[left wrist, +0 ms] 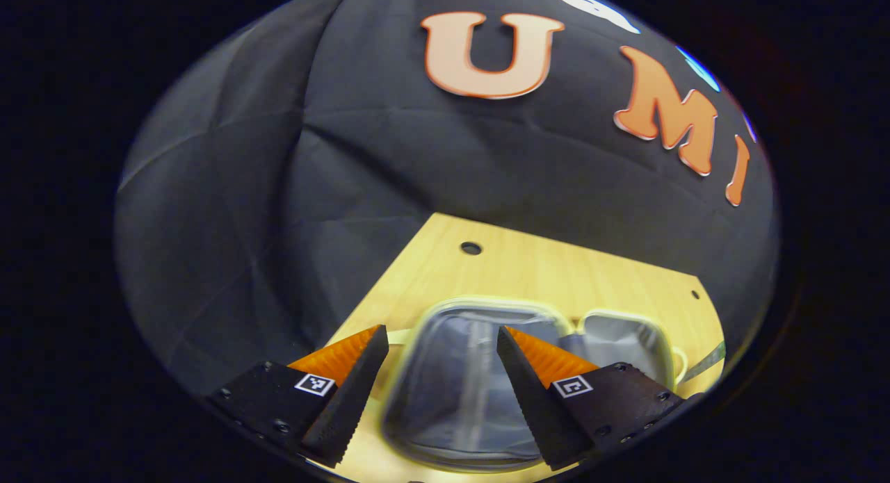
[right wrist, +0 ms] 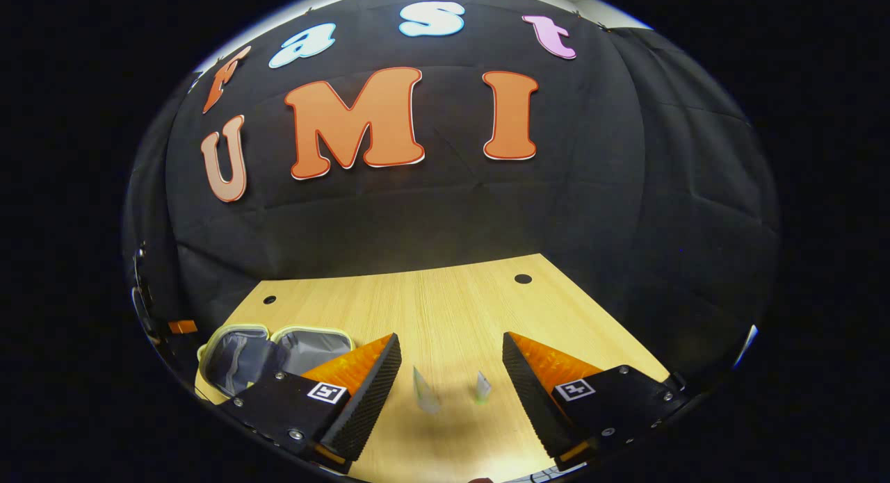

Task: First open the suitcase, pack the skin care products into it, and then close the suitcase.

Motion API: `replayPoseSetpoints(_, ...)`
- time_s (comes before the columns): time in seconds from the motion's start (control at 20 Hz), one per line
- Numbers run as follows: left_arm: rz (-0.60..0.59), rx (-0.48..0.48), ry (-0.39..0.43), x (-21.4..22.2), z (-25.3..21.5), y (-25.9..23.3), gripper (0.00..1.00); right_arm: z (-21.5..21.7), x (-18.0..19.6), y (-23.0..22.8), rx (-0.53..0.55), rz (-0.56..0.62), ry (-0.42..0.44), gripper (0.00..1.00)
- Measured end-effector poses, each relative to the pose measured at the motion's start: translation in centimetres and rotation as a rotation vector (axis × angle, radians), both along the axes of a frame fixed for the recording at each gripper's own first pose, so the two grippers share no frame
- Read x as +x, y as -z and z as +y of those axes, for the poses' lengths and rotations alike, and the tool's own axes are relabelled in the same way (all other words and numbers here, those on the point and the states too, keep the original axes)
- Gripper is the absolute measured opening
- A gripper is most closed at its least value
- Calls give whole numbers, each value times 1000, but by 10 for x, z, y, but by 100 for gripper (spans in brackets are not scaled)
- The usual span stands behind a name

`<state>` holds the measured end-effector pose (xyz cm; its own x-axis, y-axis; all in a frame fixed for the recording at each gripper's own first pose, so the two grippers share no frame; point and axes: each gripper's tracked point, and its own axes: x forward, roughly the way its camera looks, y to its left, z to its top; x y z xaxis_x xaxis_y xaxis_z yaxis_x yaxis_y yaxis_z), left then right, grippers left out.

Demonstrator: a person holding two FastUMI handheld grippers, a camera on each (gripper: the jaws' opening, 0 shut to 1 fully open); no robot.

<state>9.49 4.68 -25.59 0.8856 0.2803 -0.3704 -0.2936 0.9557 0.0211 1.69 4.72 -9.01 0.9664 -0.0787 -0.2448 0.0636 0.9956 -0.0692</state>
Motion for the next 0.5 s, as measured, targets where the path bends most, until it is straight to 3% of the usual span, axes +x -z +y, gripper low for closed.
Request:
replayPoseSetpoints(0.3, -132, 84, 138, 8, -184, -42, 98, -54, 3, -4, 7, 10, -58, 94)
replayPoseSetpoints(0.5, -110, 36, 268, 14, -319, -10, 97, -89, -3, -4, 32, 24, -83, 93)
